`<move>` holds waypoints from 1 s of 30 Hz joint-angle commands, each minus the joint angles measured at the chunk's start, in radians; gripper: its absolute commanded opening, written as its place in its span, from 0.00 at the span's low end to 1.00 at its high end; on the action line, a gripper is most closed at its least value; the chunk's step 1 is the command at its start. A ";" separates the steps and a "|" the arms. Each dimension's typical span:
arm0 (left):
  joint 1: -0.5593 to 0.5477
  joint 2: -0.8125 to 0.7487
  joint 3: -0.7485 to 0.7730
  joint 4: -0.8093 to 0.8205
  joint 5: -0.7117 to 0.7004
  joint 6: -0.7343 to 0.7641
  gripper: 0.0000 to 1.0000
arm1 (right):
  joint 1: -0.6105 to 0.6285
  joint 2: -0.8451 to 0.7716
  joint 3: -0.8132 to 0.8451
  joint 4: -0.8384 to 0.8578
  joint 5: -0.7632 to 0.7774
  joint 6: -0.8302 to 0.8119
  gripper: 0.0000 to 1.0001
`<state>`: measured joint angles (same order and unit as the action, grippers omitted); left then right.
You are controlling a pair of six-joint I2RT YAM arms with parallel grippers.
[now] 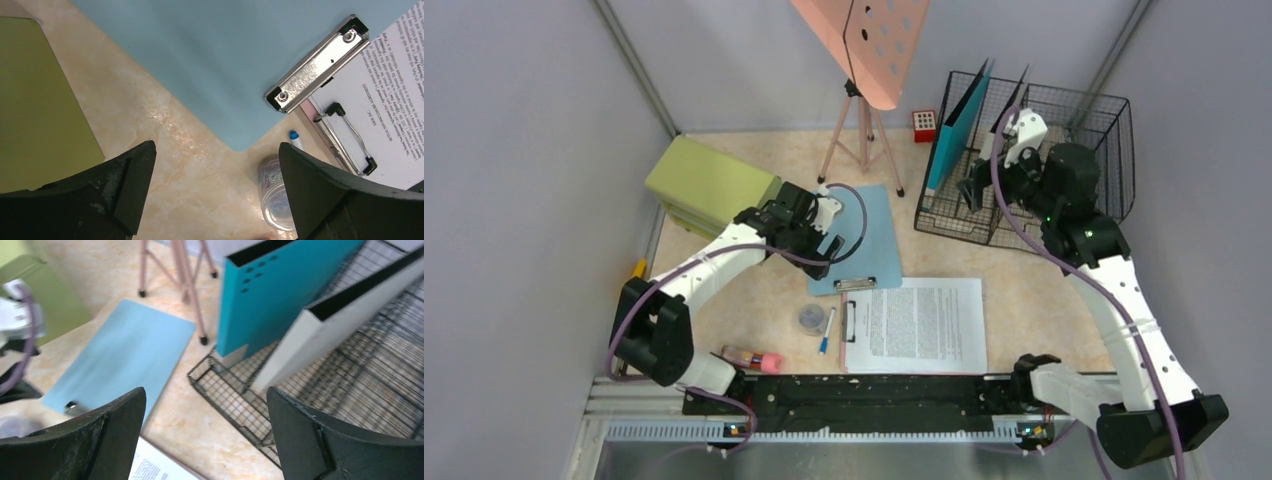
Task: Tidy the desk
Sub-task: Pick up the folder from the center of the board.
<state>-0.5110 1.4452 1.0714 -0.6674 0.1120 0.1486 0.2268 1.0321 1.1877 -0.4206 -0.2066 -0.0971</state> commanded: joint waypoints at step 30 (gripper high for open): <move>0.172 0.219 0.025 0.081 0.215 -0.295 0.98 | 0.269 0.548 -0.300 0.411 -0.178 0.367 0.87</move>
<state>-0.3466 1.6436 1.0966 -0.6270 0.3061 -0.1040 0.4778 1.5387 0.8398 -0.0639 -0.3714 0.2249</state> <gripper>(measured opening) 0.984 0.879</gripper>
